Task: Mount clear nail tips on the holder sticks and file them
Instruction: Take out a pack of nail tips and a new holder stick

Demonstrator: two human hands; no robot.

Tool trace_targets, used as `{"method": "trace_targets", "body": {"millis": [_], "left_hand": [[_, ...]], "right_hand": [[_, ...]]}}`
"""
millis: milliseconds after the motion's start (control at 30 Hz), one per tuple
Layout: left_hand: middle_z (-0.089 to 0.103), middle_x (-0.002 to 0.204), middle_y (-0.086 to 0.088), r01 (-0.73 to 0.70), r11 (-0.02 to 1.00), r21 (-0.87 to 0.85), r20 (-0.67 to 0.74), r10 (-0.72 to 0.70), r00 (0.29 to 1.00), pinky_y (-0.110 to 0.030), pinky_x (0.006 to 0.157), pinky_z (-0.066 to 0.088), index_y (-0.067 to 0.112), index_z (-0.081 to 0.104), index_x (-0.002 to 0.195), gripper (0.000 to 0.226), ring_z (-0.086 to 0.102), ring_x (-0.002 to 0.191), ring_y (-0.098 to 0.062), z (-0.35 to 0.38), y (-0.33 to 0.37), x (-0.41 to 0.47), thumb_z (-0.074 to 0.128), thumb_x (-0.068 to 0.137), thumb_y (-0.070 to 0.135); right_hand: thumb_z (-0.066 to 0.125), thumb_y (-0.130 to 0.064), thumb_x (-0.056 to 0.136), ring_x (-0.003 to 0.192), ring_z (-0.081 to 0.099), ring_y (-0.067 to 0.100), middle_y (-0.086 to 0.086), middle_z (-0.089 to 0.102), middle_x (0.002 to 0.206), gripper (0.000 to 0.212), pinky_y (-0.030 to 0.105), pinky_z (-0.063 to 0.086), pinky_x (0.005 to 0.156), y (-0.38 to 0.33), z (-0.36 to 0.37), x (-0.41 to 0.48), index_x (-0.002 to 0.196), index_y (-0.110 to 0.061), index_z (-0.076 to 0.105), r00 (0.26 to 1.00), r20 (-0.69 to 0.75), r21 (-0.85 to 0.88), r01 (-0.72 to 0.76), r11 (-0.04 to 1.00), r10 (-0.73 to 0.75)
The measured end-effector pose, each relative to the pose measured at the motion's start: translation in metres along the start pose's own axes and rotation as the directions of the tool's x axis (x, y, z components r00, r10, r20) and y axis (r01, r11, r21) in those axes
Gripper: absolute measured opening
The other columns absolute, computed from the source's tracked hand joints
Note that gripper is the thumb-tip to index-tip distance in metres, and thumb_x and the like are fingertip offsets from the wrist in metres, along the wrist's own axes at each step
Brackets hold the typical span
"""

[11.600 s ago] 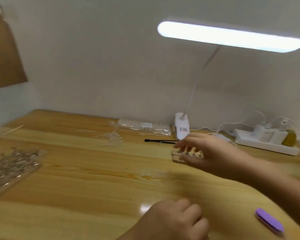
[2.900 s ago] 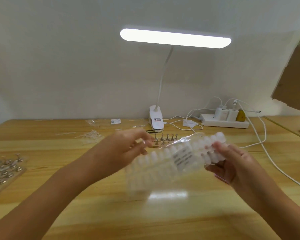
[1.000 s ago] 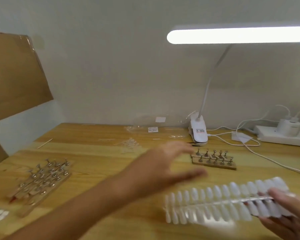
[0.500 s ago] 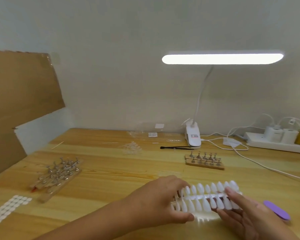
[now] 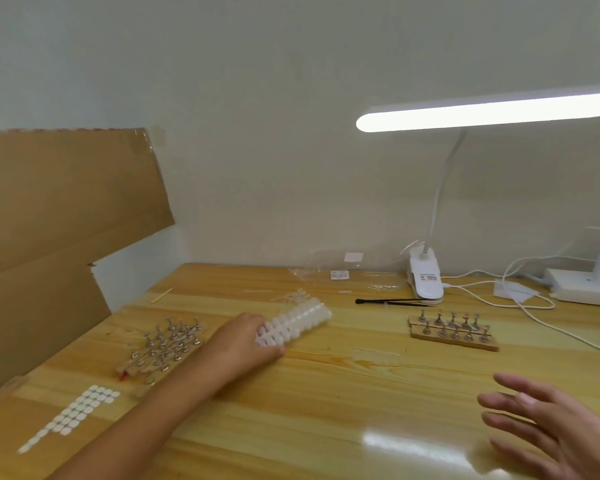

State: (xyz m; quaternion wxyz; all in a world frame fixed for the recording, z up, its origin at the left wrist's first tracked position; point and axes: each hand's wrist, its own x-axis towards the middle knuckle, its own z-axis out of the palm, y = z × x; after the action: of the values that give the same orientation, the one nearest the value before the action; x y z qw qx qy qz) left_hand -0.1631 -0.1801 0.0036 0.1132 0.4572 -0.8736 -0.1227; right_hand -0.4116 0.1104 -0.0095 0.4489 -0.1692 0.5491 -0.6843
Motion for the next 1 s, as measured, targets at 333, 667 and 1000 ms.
{"method": "trace_targets", "body": {"millis": [333,667,1000], "left_hand": [[0.061,0.074,0.007,0.232,0.972,-0.038,-0.165,-0.235,0.958,-0.025,0.049,0.035,0.021,0.066,0.092,0.032,0.059,0.066,-0.013,-0.028,-0.022,0.005,0.061,0.089,0.052],[0.047,0.107,0.011,-0.056,0.997,0.059,-0.06,0.059,0.996,-0.029,0.084,0.041,0.027,0.061,0.119,0.051,0.044,0.11,-0.013,0.014,0.022,-0.009,0.062,0.082,0.062],[0.047,0.139,-0.003,0.029,0.999,0.044,-0.103,-0.024,0.994,-0.035,0.103,0.037,0.018,0.057,0.129,0.06,0.036,0.131,-0.025,0.04,0.044,0.042,0.055,0.089,0.062]], "right_hand": [[0.048,-0.004,0.096,0.06,0.073,0.027,0.02,0.073,0.083,0.022,0.031,0.056,0.042,0.006,0.001,-0.006,0.103,-0.007,0.069,0.999,0.05,-0.078,0.022,0.997,-0.018],[0.049,-0.004,0.096,0.064,0.073,0.025,0.018,0.074,0.087,0.023,0.036,0.055,0.052,0.003,0.002,-0.01,0.103,-0.007,0.071,0.998,0.051,-0.171,0.03,0.985,-0.022],[0.055,-0.001,0.091,0.07,0.072,0.019,0.011,0.075,0.087,0.03,0.039,0.05,0.063,-0.002,0.006,-0.02,0.082,-0.016,0.08,0.994,0.071,-0.328,0.098,0.939,-0.079]]}}
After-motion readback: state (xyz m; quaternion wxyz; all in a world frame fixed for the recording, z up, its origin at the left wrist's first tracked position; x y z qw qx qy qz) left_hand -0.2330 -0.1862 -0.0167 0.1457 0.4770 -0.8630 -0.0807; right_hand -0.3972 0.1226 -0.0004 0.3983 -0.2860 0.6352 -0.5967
